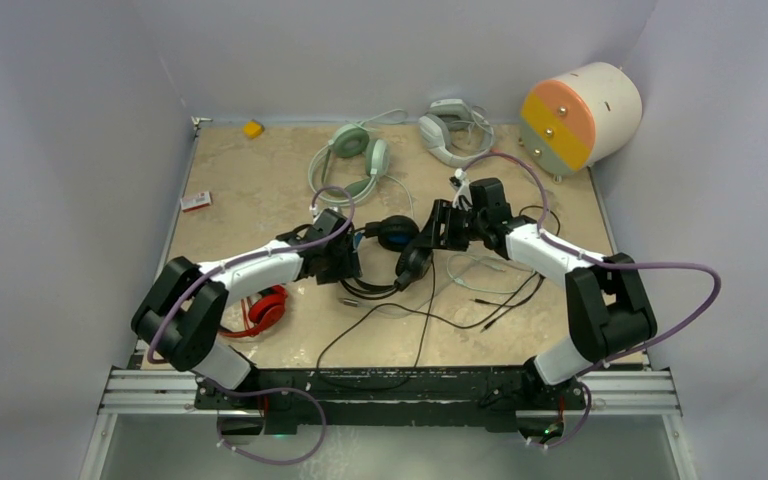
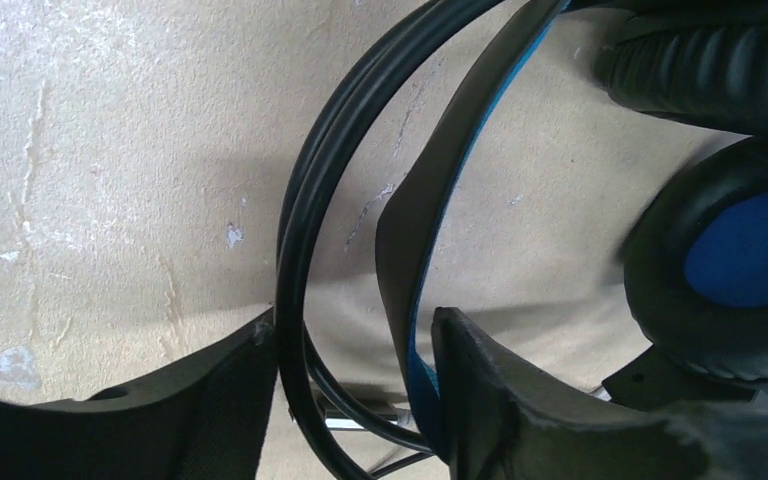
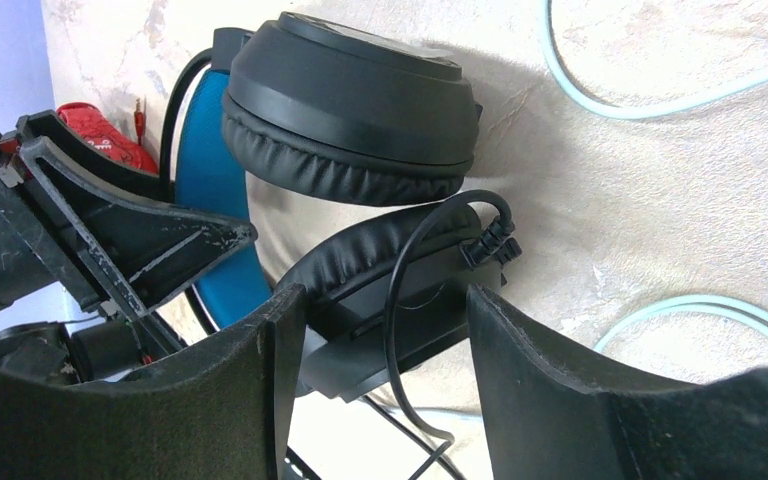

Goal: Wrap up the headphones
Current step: Pick up the headphones from the center of the board.

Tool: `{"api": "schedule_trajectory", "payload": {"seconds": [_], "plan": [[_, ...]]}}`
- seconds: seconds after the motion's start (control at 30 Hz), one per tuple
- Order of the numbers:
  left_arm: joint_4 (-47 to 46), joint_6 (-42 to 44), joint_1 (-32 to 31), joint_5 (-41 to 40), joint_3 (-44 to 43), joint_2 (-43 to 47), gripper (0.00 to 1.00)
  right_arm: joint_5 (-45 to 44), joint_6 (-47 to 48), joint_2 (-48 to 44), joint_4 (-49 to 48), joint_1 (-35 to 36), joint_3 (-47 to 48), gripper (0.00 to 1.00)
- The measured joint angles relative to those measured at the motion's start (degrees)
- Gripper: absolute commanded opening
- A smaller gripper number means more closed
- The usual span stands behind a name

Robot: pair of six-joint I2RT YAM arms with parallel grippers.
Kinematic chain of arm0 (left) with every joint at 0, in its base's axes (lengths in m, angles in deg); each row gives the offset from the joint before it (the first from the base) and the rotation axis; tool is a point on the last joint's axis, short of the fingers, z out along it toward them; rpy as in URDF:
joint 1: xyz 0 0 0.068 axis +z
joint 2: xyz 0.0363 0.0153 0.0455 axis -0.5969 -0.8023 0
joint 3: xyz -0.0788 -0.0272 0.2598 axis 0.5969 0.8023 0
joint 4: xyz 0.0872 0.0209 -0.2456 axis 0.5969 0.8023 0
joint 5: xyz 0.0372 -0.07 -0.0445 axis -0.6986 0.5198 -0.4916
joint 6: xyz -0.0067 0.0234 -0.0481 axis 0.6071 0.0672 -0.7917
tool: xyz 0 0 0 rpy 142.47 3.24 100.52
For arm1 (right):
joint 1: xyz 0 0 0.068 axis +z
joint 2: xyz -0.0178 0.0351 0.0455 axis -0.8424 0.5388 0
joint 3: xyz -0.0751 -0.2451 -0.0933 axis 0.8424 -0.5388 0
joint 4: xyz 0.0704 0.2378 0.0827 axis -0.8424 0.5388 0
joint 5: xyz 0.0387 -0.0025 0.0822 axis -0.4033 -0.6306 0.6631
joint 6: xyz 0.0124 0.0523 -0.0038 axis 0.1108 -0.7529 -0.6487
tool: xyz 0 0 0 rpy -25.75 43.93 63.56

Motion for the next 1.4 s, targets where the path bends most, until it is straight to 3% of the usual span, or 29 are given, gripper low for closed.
{"api": "schedule_trajectory", "payload": {"seconds": [0.2, 0.3, 0.47, 0.67, 1.03, 1.2, 1.4], "plan": [[0.2, -0.4, -0.4, -0.5, -0.5, -1.2, 0.22, 0.5, 0.4, 0.0, -0.2, 0.0, -0.2, 0.61], [1.2, -0.5, -0.3, -2.2, -1.4, -2.4, 0.00, 0.8, 0.5, -0.1, -0.4, 0.0, -0.4, 0.62], [3.5, 0.3, -0.3, -6.2, -4.9, -3.9, 0.00, 1.1, 2.2, -3.1, 1.2, 0.1, -2.4, 0.75], [9.2, 3.7, -0.6, -10.6, -8.7, -1.3, 0.00, -0.1, 5.0, -14.1, 5.9, 0.1, -3.5, 0.92], [19.7, 9.4, 0.7, -14.0, -19.8, 13.0, 0.00, -0.7, 7.9, -36.9, 6.6, 0.1, -11.7, 0.91], [21.5, 10.7, 6.2, -8.3, -22.9, 18.3, 0.00, 2.6, 8.1, -41.8, 1.8, 0.1, -16.9, 0.90], [22.2, 10.7, 13.4, 2.2, -24.7, 22.2, 0.00, 11.6, 4.2, -40.7, -13.7, 0.4, -23.6, 0.85]]}}
